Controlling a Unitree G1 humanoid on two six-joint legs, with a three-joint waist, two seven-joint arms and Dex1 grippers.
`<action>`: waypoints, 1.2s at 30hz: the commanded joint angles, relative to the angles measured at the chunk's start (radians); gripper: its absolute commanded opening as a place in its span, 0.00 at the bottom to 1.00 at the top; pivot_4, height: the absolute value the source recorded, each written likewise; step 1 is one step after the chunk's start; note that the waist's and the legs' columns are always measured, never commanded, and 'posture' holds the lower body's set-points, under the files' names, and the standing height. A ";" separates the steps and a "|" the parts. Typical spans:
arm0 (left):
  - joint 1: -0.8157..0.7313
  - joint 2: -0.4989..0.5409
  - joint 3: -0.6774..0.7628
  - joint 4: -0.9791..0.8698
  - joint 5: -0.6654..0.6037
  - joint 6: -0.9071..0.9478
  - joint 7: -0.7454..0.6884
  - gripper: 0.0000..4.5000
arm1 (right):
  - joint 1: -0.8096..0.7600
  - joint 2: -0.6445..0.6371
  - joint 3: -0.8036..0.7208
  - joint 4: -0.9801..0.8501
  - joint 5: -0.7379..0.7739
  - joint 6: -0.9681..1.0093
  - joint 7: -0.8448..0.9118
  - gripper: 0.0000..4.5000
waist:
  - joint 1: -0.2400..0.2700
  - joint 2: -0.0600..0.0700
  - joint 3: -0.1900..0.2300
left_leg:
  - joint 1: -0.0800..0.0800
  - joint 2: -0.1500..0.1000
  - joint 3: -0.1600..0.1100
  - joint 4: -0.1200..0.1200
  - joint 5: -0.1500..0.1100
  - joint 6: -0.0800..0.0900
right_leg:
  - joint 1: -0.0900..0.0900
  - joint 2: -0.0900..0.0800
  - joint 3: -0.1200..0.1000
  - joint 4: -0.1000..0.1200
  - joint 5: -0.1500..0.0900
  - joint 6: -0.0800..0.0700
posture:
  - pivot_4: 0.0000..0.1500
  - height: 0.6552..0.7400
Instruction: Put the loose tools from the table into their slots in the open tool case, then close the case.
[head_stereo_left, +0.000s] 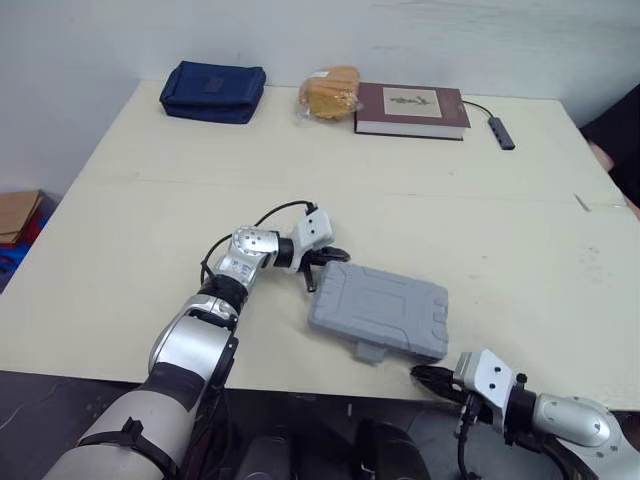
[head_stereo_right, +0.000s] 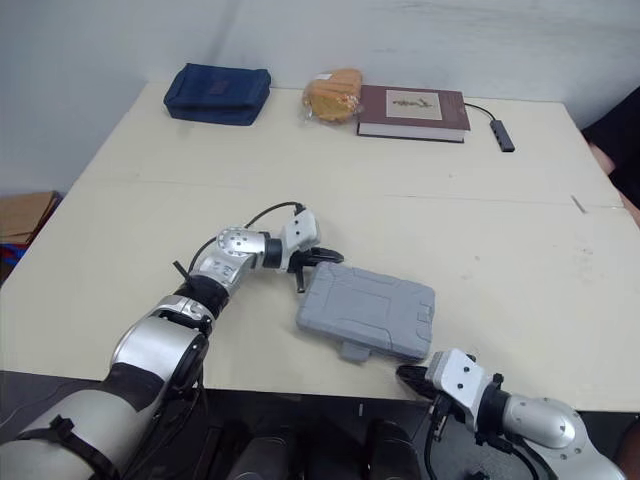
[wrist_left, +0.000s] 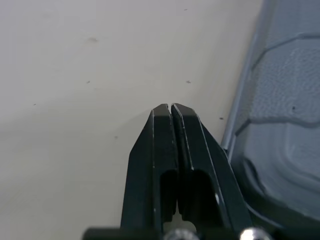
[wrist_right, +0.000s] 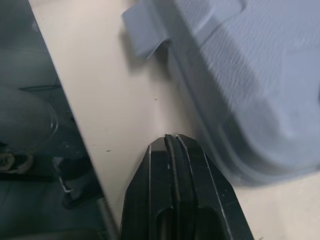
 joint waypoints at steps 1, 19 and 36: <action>0.007 0.013 0.012 -0.009 -0.010 0.000 -0.093 0.01 | -0.010 -0.026 -0.066 0.119 -0.069 0.008 -0.014 0.00 | 0.000 0.000 0.000 | 0.000 0.000 0.000 0.000 0.000 0.000 | 0.000 0.000 0.000 0.000 0.000 0.000 | 1.00 1.00; 0.452 0.110 0.121 -0.735 -0.184 0.340 -0.025 0.01 | -0.424 0.069 -0.044 0.467 -0.152 -0.093 -0.025 0.00 | -0.002 0.000 -0.001 | 0.001 0.002 -0.005 0.006 -0.002 -0.001 | 0.006 -0.002 0.004 0.001 0.000 -0.001 | 1.00 1.00; 0.318 0.009 -0.081 -0.867 -0.238 0.354 -0.136 0.01 | -0.076 0.119 -0.166 -0.010 0.044 0.020 0.013 0.00 | -0.003 0.008 0.003 | -0.001 0.001 -0.006 0.008 -0.002 -0.001 | 0.006 0.001 0.002 0.000 0.001 -0.001 | 1.00 1.00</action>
